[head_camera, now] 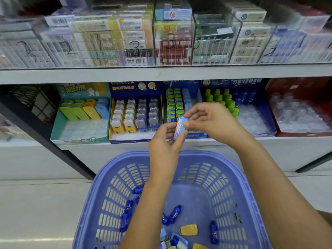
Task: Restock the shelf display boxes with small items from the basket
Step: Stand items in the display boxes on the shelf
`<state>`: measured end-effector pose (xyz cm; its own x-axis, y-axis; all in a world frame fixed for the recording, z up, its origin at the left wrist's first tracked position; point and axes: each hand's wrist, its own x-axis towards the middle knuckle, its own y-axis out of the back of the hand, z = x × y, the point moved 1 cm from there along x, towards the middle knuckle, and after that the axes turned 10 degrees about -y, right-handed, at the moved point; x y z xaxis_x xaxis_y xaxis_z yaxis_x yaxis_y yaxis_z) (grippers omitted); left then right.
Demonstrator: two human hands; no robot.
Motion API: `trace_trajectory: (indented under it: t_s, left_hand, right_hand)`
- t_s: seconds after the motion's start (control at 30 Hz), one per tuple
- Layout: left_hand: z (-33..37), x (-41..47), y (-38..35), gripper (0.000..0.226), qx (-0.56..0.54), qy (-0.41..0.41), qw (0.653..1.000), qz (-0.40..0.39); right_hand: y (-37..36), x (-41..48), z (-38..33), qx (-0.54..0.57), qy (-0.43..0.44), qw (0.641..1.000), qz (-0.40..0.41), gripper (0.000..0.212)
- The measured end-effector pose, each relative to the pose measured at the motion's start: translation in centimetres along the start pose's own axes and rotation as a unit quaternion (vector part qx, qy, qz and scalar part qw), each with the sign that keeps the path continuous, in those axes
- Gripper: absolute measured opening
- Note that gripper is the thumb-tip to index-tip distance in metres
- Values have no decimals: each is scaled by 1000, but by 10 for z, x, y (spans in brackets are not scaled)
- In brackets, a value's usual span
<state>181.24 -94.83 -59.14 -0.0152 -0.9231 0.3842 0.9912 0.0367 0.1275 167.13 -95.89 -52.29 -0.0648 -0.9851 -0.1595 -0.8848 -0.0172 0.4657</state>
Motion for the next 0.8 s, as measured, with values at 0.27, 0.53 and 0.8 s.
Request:
trace_trajectory:
  t_s: [0.27, 0.53, 0.8]
  left_hand:
    - [-18, -7, -9, 55, 268, -114, 931, -218]
    - [-22, -7, -8, 61, 286, -125, 920, -237]
    - [-23, -5, -6, 59, 281, -124, 921, -240]
  right_hand:
    - [16, 31, 13, -124, 90, 957, 245, 14]
    - [2, 64, 23, -215, 98, 954, 184, 15]
    - [3, 64, 16, -327, 106, 923, 174, 21]
